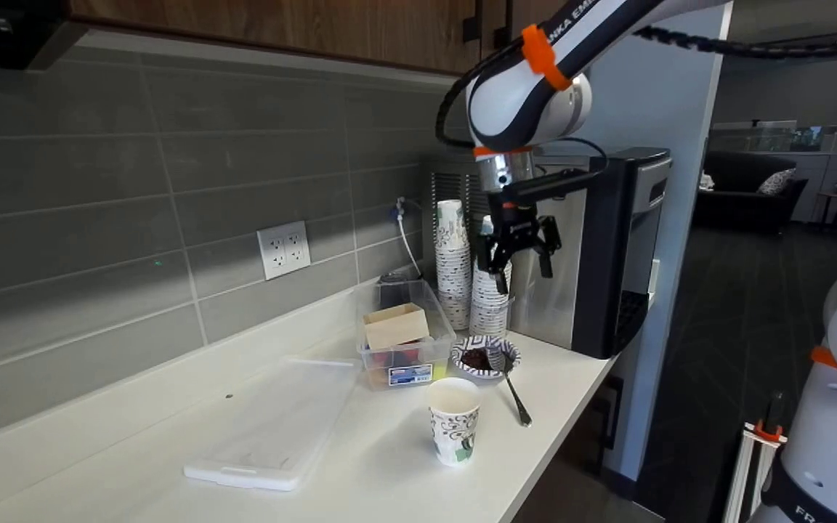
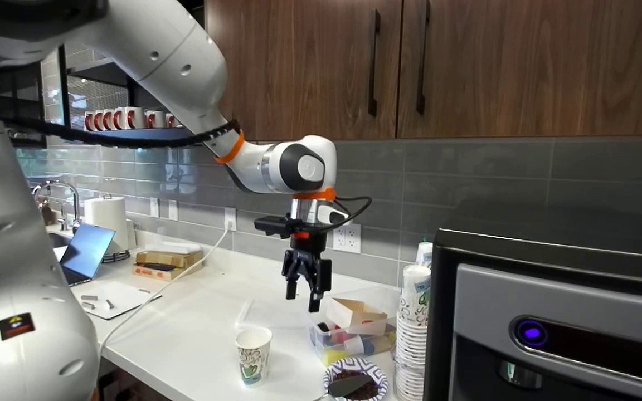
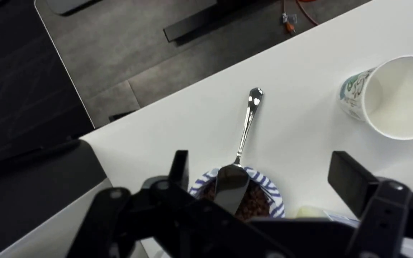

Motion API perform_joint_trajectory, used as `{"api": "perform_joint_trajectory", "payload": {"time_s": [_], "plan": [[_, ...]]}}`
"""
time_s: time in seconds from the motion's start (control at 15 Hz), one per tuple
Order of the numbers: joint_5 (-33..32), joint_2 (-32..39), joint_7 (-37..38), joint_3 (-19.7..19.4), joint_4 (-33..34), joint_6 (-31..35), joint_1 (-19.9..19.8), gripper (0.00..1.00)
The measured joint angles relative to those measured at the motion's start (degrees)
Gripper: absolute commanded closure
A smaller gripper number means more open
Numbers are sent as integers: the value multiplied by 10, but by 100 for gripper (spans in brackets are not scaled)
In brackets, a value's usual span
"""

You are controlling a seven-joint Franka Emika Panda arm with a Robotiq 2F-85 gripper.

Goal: Use the metal utensil to steer what's in the bowl

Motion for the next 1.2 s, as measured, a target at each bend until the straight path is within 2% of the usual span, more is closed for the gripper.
{"api": "perform_joint_trajectory", "payload": {"time_s": [0.2,0.47,0.93,1.2], "plan": [[-3,75,70,2,13,4,3,0],[-19,147,154,0,16,54,16,0],[-134,261,275,-34,20,172,57,0],[-168,321,320,-55,36,193,92,0]]}}
